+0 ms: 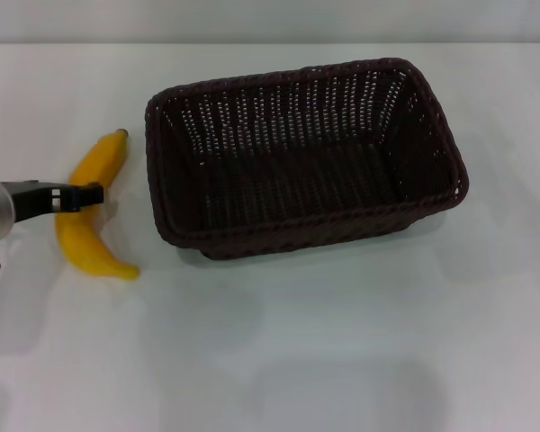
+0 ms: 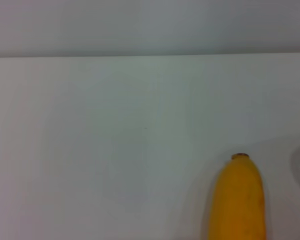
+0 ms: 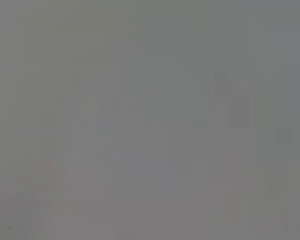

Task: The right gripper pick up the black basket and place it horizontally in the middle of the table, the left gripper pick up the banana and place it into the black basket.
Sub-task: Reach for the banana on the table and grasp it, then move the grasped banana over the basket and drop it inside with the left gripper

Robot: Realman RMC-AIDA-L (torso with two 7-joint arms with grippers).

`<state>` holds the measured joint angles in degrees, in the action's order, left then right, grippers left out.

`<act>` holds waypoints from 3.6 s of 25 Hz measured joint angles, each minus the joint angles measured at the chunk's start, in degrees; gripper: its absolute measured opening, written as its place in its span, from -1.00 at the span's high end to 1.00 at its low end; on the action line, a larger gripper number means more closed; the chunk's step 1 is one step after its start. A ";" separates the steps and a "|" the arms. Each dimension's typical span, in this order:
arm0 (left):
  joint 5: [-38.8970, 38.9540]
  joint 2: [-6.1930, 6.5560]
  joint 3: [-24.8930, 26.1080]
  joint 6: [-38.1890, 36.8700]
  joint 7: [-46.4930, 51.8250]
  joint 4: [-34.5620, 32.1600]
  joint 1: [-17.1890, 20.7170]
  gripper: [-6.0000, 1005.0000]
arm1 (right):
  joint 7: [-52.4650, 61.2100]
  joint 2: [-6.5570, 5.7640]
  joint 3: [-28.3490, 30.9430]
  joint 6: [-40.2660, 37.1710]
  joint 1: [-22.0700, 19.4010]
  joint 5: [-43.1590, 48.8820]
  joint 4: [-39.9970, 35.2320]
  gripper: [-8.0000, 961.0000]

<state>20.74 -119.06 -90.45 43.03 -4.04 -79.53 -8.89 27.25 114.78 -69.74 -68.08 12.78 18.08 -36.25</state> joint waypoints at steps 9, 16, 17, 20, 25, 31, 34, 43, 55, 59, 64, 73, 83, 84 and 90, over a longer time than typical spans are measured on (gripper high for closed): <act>0.24 -0.04 -0.05 -1.80 -0.08 2.67 -1.02 -0.74 | 0.01 0.00 -0.04 0.00 -0.04 0.00 -0.05 -0.41; 0.35 -0.03 -0.05 -3.57 -0.09 4.69 -1.51 -0.65 | 0.03 0.00 -0.12 -0.02 -0.04 -0.01 -0.05 -0.41; 0.35 -0.04 0.01 -3.59 -0.09 4.82 -1.54 -0.63 | 0.05 0.00 -0.13 -0.04 -0.04 -0.01 -0.05 -0.41; 0.37 -0.04 0.19 -3.59 -0.09 4.82 -1.56 -0.56 | 0.06 0.00 -0.13 -0.10 -0.04 -0.03 -0.11 -0.41; 0.44 -0.03 0.61 -3.59 0.14 4.78 -1.65 -0.44 | 0.25 0.00 -0.13 -0.21 -0.01 -0.06 -0.13 -0.41; 0.57 -0.08 1.95 -3.61 0.25 4.72 -1.78 -0.20 | 0.70 0.00 -0.13 -0.84 -0.01 -0.07 -0.14 -0.41; 0.61 -0.15 2.42 -3.61 0.27 4.68 -1.85 -0.08 | 0.78 0.00 -0.13 -1.21 -0.05 -0.07 -0.14 -0.41; 0.58 -0.12 2.88 -5.91 0.18 2.54 -0.76 0.01 | 0.84 0.00 -0.02 -1.27 -0.04 -0.06 0.48 -0.41; 0.13 -0.07 2.27 -22.23 -3.84 0.65 2.96 0.01 | 1.59 0.00 -0.04 -1.47 -0.86 -0.06 0.88 -0.41; 0.40 0.06 1.50 -29.32 -5.41 0.81 3.39 0.01 | 1.67 0.00 0.21 -1.89 -1.07 -0.07 1.50 -0.41; 0.29 0.18 -0.05 -34.01 -7.09 1.16 2.44 0.01 | 1.67 0.00 0.34 -2.06 -1.19 -0.39 2.08 -0.41; -0.06 0.32 -5.44 -43.33 -10.64 2.47 1.18 0.01 | 1.66 0.00 0.40 -2.07 -1.14 -0.60 2.16 -0.41; -0.09 0.60 -9.66 -46.63 -10.59 2.48 -1.13 0.01 | 1.66 0.00 0.49 -1.87 -0.73 -0.67 2.16 -0.41; -0.09 0.60 -10.16 -46.83 -10.49 2.55 -1.61 0.01 | 1.66 0.00 0.49 -1.83 -0.68 -0.66 2.15 -0.41; 0.37 0.22 -14.42 -47.35 -10.17 3.26 -3.88 0.01 | 1.63 0.00 0.49 -1.88 -0.19 -0.62 1.96 -0.40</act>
<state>21.11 -118.83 -104.87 -4.32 -14.21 -76.27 -12.77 28.88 114.78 -69.25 -69.96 12.59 17.45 -34.30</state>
